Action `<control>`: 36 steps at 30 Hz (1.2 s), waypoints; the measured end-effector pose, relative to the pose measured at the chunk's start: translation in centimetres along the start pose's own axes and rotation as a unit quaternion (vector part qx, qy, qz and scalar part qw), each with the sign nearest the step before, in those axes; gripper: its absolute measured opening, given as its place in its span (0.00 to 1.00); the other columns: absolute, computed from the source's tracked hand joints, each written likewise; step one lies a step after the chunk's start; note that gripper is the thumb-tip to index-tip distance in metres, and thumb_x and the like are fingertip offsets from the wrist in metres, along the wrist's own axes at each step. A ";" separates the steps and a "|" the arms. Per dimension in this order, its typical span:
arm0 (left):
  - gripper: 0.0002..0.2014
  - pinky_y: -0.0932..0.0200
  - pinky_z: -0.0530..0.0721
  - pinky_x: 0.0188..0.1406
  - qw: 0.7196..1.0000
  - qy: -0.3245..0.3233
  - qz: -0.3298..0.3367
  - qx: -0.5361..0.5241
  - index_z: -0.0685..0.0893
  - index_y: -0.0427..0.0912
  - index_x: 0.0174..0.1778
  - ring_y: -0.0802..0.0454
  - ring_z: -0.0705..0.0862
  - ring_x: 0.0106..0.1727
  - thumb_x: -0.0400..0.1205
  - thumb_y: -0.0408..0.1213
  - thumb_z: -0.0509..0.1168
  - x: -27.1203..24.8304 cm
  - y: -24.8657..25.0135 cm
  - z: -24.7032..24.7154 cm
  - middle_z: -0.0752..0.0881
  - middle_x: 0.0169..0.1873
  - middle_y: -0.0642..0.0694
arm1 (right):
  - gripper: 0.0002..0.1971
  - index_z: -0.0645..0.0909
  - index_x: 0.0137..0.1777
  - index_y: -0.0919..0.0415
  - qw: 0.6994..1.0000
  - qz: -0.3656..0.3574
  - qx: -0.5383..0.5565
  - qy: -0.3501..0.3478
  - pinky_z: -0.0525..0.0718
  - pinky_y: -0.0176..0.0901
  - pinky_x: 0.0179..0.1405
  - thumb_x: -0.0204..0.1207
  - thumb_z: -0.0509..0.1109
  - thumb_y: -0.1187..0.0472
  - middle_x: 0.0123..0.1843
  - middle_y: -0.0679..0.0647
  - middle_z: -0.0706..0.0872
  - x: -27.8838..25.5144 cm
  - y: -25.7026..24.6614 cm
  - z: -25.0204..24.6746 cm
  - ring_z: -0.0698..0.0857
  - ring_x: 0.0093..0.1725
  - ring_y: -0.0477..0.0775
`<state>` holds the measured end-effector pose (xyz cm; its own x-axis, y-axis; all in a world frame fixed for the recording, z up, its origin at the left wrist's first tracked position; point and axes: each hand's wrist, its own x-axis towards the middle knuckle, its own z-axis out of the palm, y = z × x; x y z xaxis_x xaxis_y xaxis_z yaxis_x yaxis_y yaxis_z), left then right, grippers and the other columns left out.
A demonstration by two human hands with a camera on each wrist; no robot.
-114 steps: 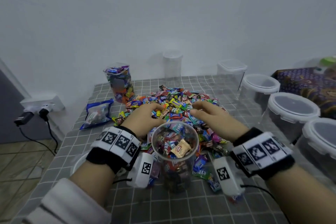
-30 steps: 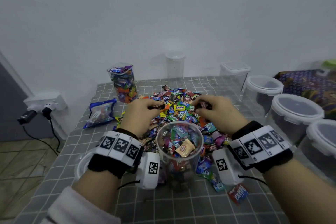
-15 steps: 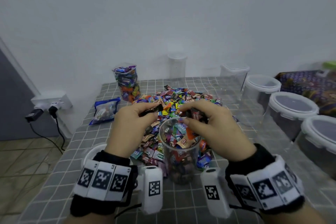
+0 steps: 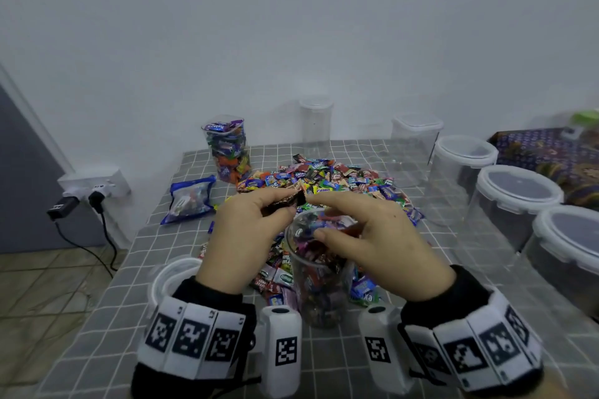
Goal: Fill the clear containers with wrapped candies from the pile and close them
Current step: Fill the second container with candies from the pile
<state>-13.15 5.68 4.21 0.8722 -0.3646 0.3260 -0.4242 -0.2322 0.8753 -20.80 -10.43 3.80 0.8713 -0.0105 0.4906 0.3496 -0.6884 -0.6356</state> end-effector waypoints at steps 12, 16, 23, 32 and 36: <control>0.13 0.82 0.74 0.43 0.993 -0.064 0.052 0.087 0.89 0.53 0.54 0.75 0.82 0.43 0.77 0.33 0.71 -0.8 1.1 0.2 0.84 0.39 0.71 | 0.57 0.52 0.79 0.35 0.962 0.190 0.177 -0.086 0.70 0.34 0.71 0.49 0.78 0.33 0.74 0.30 0.69 -3.3 2.9 1.5 0.70 0.71 0.29; 0.15 0.80 0.75 0.45 0.984 -0.087 0.087 0.126 0.89 0.56 0.53 0.74 0.82 0.48 0.76 0.32 0.71 -1.0 1.4 0.7 0.83 0.39 0.72 | 0.42 0.64 0.68 0.36 0.961 0.186 0.198 -0.047 0.73 0.23 0.57 0.57 0.83 0.47 0.65 0.30 0.76 -3.4 3.3 2.5 0.73 0.65 0.25; 0.19 0.75 0.79 0.46 0.990 -0.067 0.088 0.094 0.84 0.63 0.59 0.68 0.84 0.46 0.77 0.35 0.70 -1.0 1.3 0.8 0.86 0.45 0.66 | 0.38 0.67 0.66 0.41 0.958 0.174 0.225 -0.026 0.77 0.24 0.55 0.60 0.84 0.52 0.60 0.29 0.79 -3.5 3.3 2.6 0.79 0.62 0.31; 0.12 0.58 0.84 0.45 0.991 -0.025 0.000 0.132 0.85 0.60 0.53 0.62 0.83 0.38 0.80 0.35 0.67 -0.3 -1.9 -1.2 0.86 0.39 0.58 | 0.19 0.78 0.51 0.51 0.946 0.185 -0.156 -0.217 0.79 0.43 0.50 0.69 0.66 0.37 0.46 0.45 0.82 -4.3 4.9 -2.5 0.80 0.46 0.45; 0.03 0.62 0.82 0.44 0.943 -0.181 -0.054 0.274 0.85 0.54 0.47 0.65 0.83 0.41 0.81 0.42 0.67 -0.4 -3.9 -1.7 0.86 0.39 0.58 | 0.11 0.71 0.36 0.48 0.892 0.200 -0.259 -0.311 0.76 0.37 0.41 0.79 0.63 0.49 0.37 0.46 0.79 -5.3 6.0 -3.8 0.77 0.38 0.42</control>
<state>-11.40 8.27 1.32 0.8193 -0.5731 0.0159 -0.4864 -0.6802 0.5484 -24.61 -17.29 -0.30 0.9695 -0.0371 -0.2421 -0.0983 -0.9643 -0.2458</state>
